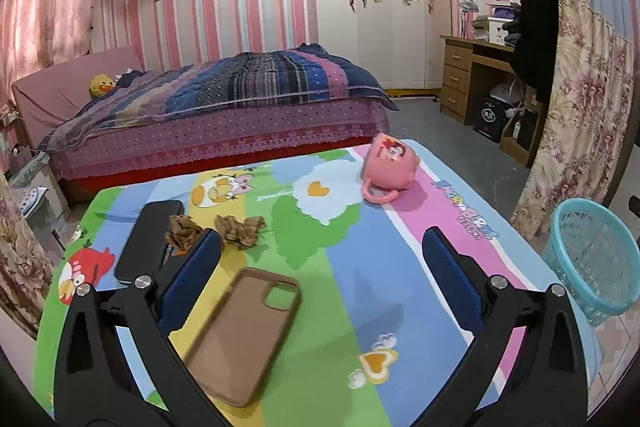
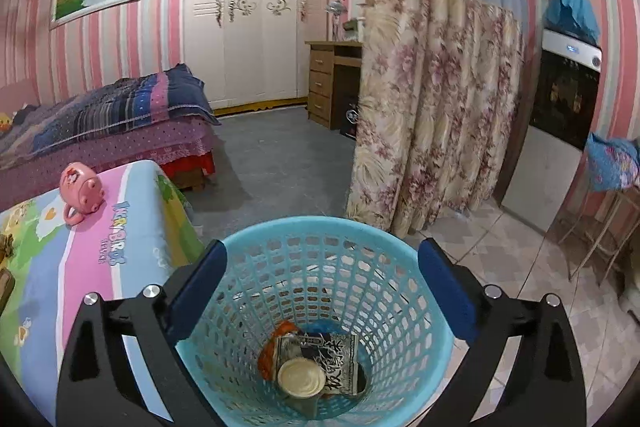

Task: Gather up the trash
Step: 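Move both open tools back over the bed sheet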

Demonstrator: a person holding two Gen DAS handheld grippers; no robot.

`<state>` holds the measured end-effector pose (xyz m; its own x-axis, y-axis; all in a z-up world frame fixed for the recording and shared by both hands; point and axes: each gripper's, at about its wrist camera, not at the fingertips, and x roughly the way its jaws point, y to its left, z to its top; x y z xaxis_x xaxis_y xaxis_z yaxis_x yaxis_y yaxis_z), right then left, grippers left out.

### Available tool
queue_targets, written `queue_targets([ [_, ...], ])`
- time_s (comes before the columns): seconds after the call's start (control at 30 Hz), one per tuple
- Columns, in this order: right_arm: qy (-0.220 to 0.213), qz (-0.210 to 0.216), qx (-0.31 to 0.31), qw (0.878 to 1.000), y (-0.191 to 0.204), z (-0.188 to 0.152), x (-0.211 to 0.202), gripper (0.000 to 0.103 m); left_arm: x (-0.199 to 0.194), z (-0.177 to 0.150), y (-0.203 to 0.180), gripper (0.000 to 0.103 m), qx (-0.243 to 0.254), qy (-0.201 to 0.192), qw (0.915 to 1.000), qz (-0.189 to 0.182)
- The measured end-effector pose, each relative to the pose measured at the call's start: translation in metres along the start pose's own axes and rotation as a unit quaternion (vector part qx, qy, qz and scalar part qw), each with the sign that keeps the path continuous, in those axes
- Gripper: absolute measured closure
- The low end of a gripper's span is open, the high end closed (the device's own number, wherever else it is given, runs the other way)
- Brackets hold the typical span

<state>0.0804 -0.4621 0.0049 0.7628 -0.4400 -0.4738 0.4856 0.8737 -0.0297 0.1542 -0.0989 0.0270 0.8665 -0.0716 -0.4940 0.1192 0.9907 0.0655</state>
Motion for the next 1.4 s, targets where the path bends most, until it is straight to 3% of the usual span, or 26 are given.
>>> queue_targets([
  [0.5, -0.018, 0.081, -0.038, 0.996, 0.098, 0.005, -0.023, 0.006, 0.008, 0.002, 0.08, 0.006, -0.05, 0.007, 0.998, 0.039],
  [0.87, -0.011, 0.127, -0.085, 0.988, 0.166, -0.011, -0.029, 0.006, 0.042, -0.013, 0.14, 0.006, -0.087, 0.059, 0.9916, 0.076],
  [1.17, 0.008, 0.146, -0.115, 0.983, 0.2, -0.023, -0.014, 0.006, 0.071, -0.029, 0.168, 0.006, -0.107, 0.091, 0.9863, 0.086],
  [1.4, 0.037, 0.174, -0.122, 0.976, 0.224, -0.03, 0.009, 0.006, 0.092, -0.031, 0.164, 0.006, -0.077, 0.103, 0.9872, 0.095],
])
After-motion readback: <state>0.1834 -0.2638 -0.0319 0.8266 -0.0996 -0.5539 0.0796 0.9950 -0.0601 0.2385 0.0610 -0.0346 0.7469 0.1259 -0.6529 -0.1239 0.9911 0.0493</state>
